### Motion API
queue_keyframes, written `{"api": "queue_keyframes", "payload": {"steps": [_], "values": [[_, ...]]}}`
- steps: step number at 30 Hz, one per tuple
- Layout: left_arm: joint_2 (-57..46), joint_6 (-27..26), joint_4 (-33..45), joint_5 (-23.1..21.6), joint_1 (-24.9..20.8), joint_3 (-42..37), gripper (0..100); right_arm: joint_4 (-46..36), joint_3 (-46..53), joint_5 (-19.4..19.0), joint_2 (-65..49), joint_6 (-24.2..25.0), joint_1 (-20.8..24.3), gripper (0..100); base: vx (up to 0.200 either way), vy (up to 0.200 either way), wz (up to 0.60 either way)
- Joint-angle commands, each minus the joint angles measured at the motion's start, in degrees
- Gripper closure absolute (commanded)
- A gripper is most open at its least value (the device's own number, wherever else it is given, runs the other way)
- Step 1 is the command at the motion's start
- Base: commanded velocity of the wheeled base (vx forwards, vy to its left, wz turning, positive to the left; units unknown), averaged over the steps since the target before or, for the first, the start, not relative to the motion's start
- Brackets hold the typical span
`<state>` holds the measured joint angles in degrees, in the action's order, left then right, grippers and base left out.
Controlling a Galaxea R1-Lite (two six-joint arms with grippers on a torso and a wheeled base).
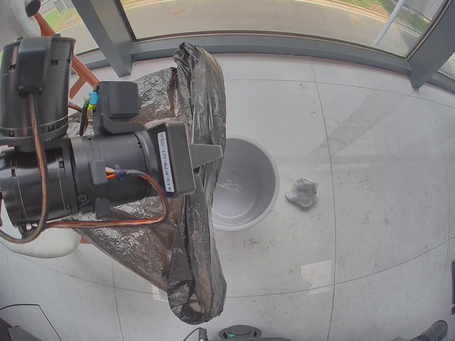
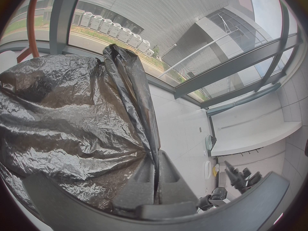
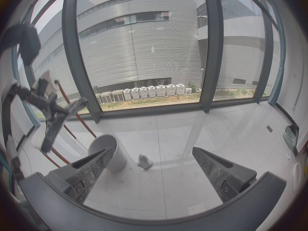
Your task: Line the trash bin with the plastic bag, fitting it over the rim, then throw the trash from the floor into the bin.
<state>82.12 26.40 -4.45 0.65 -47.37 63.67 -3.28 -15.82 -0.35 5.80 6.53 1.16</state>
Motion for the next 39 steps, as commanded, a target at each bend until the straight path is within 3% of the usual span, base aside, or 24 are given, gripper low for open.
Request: {"api": "queue_keyframes", "payload": {"steps": [1,7,13,17,24,32,39], "values": [[2.35,0.05,-4.43,-0.21,-3.87,1.02,100,-9.46,-17.05,-2.02,16.52,2.61,3.85,0,0.000,-0.200,0.00],[4.63,-0.30,-7.68,-0.47,-4.92,0.66,100,-10.61,-17.93,-2.46,22.94,0.23,5.08,0,0.000,-0.100,0.00],[7.27,-0.30,-7.77,-0.56,-5.71,-0.48,100,-10.52,-30.32,-7.56,39.64,0.94,12.03,0,0.000,0.000,0.00],[8.32,-0.04,-8.29,-0.65,-5.45,0.58,100,-10.08,-35.77,-9.31,47.20,1.11,13.87,0,0.000,0.000,0.00],[8.59,-1.18,-9.09,-0.03,-1.23,0.05,100,-8.85,-45.79,-9.23,59.50,7.44,23.54,0,0.000,0.000,0.00],[8.06,-6.89,-6.71,2.17,3.95,-1.71,100,-6.92,-51.50,-8.35,72.16,6.91,39.36,0,0.000,0.000,0.00],[8.15,-10.23,-6.62,5.68,6.94,-3.03,100,-7.18,-58.53,-5.62,80.86,5.24,45.16,0,0.000,0.000,0.00]]}}
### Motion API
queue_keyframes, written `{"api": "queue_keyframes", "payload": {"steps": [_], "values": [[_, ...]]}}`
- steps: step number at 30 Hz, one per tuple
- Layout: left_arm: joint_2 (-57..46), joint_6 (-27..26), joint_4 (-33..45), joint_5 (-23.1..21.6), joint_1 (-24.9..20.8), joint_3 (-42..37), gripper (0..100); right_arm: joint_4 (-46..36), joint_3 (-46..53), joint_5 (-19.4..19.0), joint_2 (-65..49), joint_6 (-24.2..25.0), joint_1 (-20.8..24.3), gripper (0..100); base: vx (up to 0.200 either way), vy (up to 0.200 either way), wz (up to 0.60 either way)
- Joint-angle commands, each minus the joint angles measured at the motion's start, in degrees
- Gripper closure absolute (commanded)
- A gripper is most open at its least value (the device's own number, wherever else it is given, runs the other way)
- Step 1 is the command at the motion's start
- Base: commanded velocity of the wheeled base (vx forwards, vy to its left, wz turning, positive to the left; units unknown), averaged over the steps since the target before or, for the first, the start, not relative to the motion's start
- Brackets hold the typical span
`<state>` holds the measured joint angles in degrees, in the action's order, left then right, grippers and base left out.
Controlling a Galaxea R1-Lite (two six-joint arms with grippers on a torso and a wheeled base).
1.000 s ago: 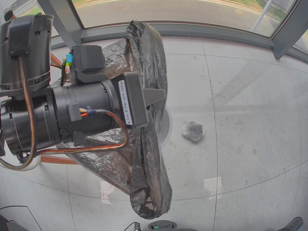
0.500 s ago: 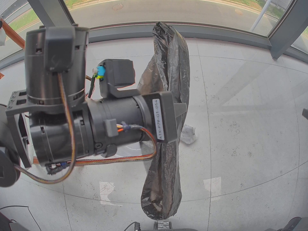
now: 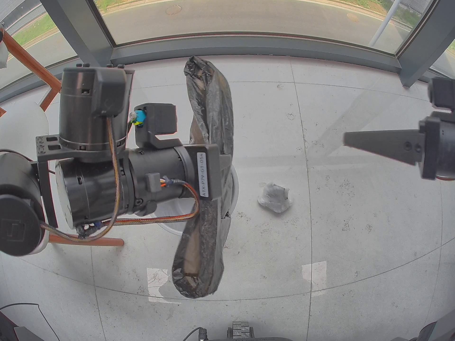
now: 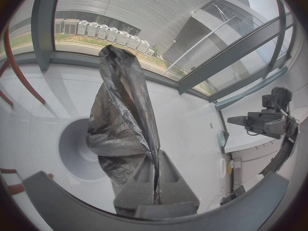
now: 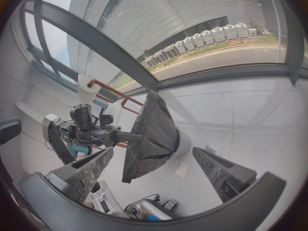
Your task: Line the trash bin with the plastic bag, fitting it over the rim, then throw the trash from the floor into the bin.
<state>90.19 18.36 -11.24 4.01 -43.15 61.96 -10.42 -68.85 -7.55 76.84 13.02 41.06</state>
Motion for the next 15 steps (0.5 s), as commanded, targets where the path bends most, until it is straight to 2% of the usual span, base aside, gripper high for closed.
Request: {"api": "queue_keyframes", "payload": {"steps": [1,5,15], "values": [[0.08,-2.28,0.25,2.84,2.73,-1.50,100,-0.04,-5.85,1.83,10.61,-1.86,5.61,0,0.000,0.000,0.00],[0.25,-2.36,0.17,4.25,2.73,-2.29,100,0.58,-6.21,2.27,13.43,-4.23,6.93,0,0.000,0.000,0.00],[3.07,-2.45,-0.19,8.38,3.52,-2.11,100,0.05,-5.50,5.61,16.41,-7.04,15.19,0,0.000,0.000,0.00]]}}
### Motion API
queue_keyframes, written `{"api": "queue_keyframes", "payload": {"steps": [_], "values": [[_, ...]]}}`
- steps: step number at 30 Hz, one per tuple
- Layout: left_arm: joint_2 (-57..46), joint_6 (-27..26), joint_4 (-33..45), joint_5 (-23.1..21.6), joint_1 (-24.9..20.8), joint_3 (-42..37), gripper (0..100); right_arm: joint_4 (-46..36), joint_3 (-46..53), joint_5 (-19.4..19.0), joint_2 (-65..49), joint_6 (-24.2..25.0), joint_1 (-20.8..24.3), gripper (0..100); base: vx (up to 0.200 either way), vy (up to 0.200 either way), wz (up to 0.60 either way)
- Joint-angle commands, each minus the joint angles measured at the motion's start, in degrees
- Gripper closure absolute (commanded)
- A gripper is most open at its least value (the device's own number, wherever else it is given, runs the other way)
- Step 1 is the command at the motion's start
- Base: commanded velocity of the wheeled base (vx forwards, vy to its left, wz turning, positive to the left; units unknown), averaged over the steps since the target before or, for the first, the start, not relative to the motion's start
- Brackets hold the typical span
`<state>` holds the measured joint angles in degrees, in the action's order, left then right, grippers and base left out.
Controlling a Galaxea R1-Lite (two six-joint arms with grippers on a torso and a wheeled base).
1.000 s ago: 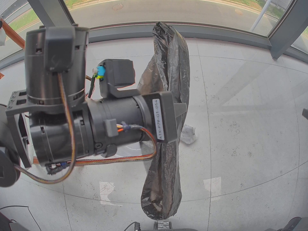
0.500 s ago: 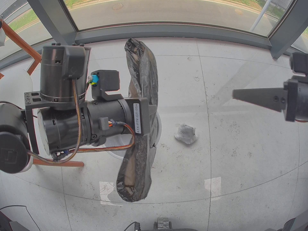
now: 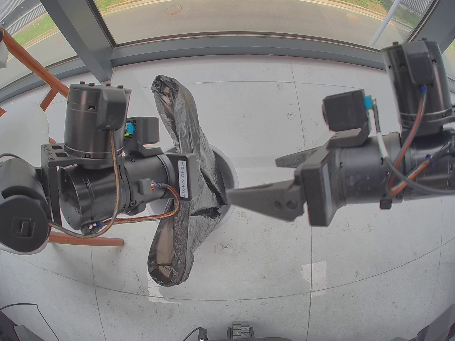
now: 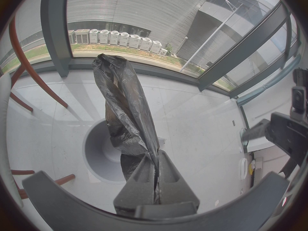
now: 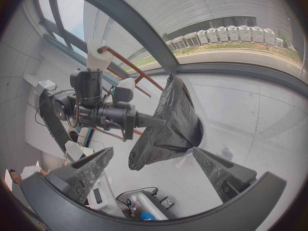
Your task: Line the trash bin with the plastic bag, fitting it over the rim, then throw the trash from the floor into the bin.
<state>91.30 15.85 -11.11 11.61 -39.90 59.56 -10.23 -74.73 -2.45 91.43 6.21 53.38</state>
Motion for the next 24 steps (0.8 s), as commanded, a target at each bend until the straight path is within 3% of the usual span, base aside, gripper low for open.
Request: {"api": "queue_keyframes", "payload": {"steps": [1,6,11,18,24], "values": [[2.13,0.06,-0.50,0.96,0.17,0.38,100,-0.14,0.55,0.60,2.09,-0.23,3.48,0,0.000,0.000,0.00],[4.15,0.06,-0.50,1.58,0.26,2.66,100,-0.14,1.08,1.04,2.44,-0.23,5.68,0,0.000,0.000,0.00],[5.74,0.15,-0.06,3.34,0.17,6.53,100,0.38,3.45,4.30,3.49,-0.23,7.44,0,0.000,0.000,0.00],[6.09,0.24,1.61,3.60,0.00,10.84,100,0.30,4.50,5.88,5.51,-1.02,7.61,0,0.000,0.000,0.00],[5.47,0.41,5.83,3.86,-0.44,13.21,100,0.74,3.62,7.46,9.29,-4.54,6.65,0,0.000,0.000,0.00]]}}
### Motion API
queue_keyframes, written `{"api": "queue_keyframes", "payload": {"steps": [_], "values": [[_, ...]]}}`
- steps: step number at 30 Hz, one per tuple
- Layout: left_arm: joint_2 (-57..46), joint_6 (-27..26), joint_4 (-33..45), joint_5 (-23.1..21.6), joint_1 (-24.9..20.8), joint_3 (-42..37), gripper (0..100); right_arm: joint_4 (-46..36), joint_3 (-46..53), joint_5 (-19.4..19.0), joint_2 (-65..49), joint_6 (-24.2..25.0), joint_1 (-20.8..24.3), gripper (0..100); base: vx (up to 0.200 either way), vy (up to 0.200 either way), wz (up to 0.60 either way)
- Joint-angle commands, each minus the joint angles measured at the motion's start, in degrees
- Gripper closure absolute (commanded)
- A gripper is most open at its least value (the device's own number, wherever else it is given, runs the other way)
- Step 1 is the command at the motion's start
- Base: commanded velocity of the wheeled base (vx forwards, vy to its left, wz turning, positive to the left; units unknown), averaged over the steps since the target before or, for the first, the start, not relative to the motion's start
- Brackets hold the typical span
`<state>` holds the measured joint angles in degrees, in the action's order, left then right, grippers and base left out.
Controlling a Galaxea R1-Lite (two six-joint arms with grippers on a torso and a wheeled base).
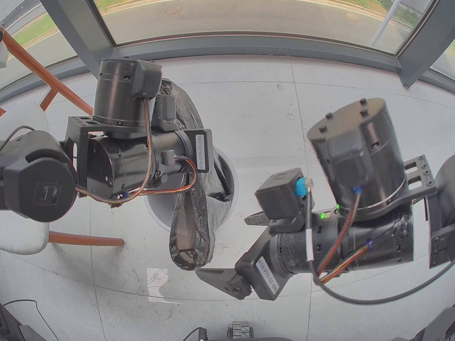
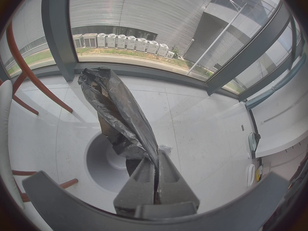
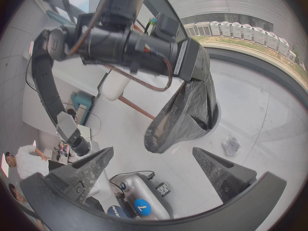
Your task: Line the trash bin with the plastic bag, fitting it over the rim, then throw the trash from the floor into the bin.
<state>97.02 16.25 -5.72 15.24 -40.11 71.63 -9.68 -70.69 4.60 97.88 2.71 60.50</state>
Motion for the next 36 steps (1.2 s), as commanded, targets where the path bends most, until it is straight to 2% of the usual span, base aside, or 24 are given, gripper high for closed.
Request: {"api": "queue_keyframes", "payload": {"steps": [1,11,17,36], "values": [[-0.35,0.10,0.44,0.49,-0.23,1.05,100,0.19,-0.50,0.50,3.20,-1.21,-0.56,0,0.000,0.000,0.00],[-1.75,1.68,2.73,1.37,-2.70,0.26,100,0.10,-6.83,2.70,8.91,-1.74,-0.91,0,0.000,0.000,0.00],[-1.49,2.21,2.90,3.48,-2.96,0.88,100,0.10,-7.35,4.19,10.23,-1.74,-1.26,0,0.000,0.000,0.00],[-1.22,2.29,4.05,3.92,-4.37,0.70,100,-0.43,-13.77,13.07,15.41,-2.79,-4.60,0,0.000,0.000,0.00]]}}
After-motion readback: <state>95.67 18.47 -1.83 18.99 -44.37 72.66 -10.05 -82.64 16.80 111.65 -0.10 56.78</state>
